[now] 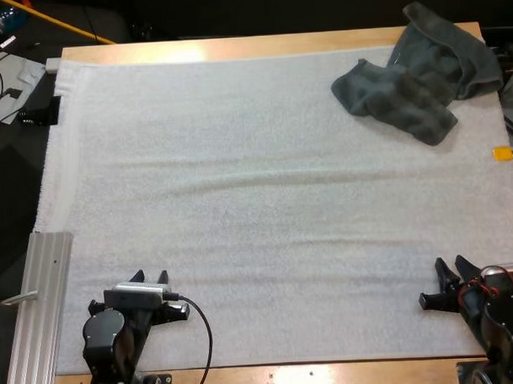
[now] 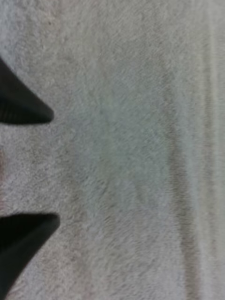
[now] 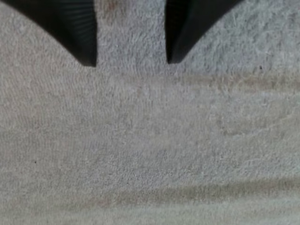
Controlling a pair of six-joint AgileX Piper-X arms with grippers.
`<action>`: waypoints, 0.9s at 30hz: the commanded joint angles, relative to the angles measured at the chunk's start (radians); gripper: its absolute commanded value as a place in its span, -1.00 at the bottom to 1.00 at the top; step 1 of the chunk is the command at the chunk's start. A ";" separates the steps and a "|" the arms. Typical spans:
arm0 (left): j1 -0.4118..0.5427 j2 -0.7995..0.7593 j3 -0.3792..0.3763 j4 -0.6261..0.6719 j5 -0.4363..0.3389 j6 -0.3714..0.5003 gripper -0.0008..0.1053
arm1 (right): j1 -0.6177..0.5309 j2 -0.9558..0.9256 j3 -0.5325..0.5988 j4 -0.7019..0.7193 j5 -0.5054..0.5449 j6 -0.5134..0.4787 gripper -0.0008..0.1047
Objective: Pick towel from pile, fold and stack
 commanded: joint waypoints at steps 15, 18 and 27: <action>-0.095 0.160 -0.177 0.031 0.271 0.002 0.20 | 0.004 0.149 -0.194 0.061 -0.214 -0.003 0.03; -0.134 0.209 -0.209 0.032 0.294 0.011 0.20 | 0.006 0.205 -0.232 0.074 -0.242 -0.011 0.03; -0.167 0.251 -0.233 0.003 0.325 -0.009 0.21 | -0.001 0.290 -0.295 0.065 -0.267 0.019 0.02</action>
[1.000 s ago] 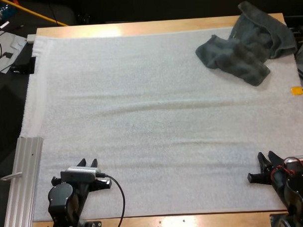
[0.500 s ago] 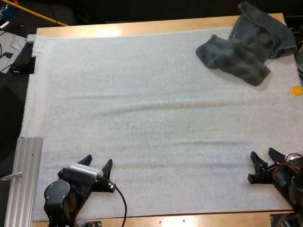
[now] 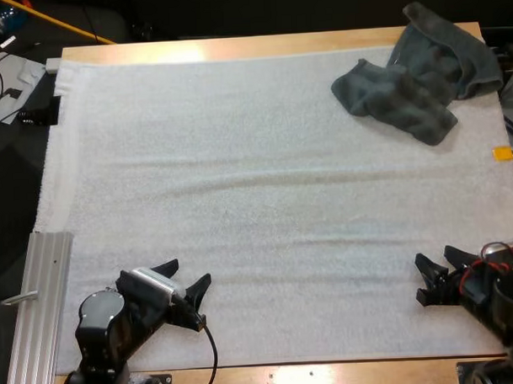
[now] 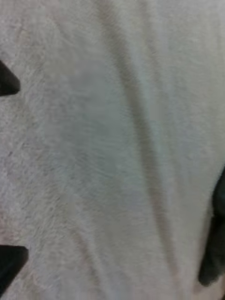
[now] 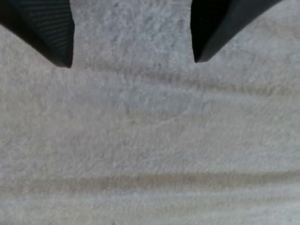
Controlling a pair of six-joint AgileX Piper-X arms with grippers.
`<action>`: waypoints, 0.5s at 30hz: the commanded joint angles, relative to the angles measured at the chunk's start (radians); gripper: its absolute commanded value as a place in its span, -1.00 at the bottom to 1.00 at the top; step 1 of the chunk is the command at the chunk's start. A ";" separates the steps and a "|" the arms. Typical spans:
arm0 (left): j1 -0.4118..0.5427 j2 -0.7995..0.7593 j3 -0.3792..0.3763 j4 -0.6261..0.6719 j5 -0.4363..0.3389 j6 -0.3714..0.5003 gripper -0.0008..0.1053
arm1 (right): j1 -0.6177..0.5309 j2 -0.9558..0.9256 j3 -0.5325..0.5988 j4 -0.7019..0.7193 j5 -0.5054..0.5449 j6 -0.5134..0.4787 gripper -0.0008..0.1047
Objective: Pick towel from pile, fold and stack
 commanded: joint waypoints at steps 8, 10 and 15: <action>-0.110 0.173 -0.125 -0.030 0.012 0.001 0.20 | -0.004 0.230 -0.168 -0.004 -0.087 -0.002 0.02; -0.126 0.213 -0.153 -0.032 0.017 0.003 0.20 | -0.003 0.283 -0.198 -0.006 -0.095 0.000 0.02; -0.163 0.303 -0.210 -0.034 0.023 0.012 0.21 | -0.006 0.432 -0.279 -0.019 -0.084 0.009 0.01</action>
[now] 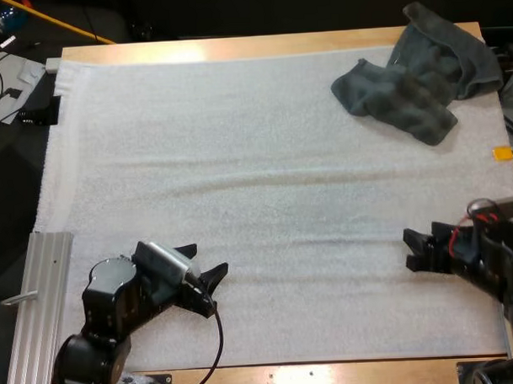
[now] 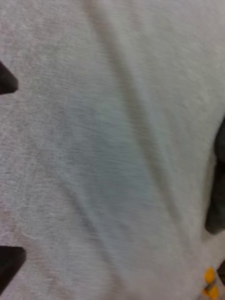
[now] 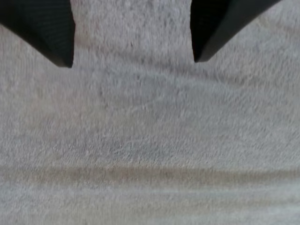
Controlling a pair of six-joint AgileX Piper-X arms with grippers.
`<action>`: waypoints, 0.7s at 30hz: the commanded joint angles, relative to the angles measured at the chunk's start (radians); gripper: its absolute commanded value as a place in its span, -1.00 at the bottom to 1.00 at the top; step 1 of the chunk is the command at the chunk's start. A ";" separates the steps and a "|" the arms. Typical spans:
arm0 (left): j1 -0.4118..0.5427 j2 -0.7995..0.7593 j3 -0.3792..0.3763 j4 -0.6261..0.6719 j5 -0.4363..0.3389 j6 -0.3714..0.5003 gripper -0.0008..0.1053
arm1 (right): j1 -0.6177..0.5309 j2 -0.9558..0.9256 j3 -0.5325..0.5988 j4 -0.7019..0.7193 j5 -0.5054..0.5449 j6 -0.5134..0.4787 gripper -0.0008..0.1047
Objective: Pick towel from pile, fold and stack
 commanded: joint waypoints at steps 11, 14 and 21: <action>-0.016 0.036 -0.033 -0.030 0.003 -0.011 0.21 | -0.004 0.377 -0.234 -0.072 0.182 0.093 0.01; -0.015 0.040 -0.043 -0.030 0.005 -0.011 0.21 | -0.003 0.477 -0.292 -0.088 0.190 0.108 0.02; -0.013 0.059 -0.071 -0.031 0.008 -0.015 0.21 | -0.010 0.696 -0.425 -0.115 0.224 0.138 0.01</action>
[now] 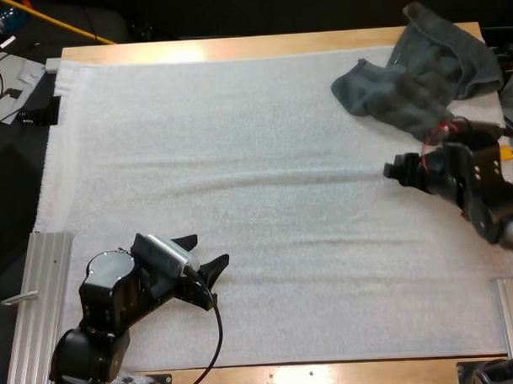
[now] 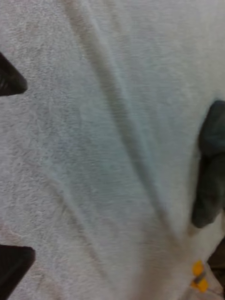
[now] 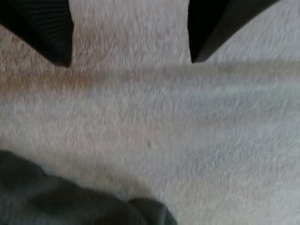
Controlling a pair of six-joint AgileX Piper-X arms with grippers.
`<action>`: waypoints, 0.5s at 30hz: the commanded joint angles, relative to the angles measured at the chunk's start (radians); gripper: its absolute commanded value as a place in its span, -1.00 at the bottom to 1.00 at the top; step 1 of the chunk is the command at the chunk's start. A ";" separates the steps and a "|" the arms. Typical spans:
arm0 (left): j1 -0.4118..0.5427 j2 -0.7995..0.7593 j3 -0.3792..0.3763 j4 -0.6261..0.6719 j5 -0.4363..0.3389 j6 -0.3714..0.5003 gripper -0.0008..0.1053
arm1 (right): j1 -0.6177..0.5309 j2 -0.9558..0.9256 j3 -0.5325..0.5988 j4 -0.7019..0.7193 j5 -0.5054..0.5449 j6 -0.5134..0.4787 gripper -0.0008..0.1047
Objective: Pick towel from pile, fold and stack
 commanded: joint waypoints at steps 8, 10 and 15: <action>-0.005 0.016 -0.015 -0.009 0.004 -0.007 0.21 | -0.013 0.291 -0.195 -0.017 0.074 0.019 0.02; -0.006 0.018 -0.017 -0.009 0.003 -0.007 0.21 | -0.014 0.354 -0.248 -0.010 0.099 0.022 0.03; -0.007 0.019 -0.017 -0.008 0.003 -0.008 0.21 | -0.019 0.488 -0.340 -0.011 0.144 0.023 0.03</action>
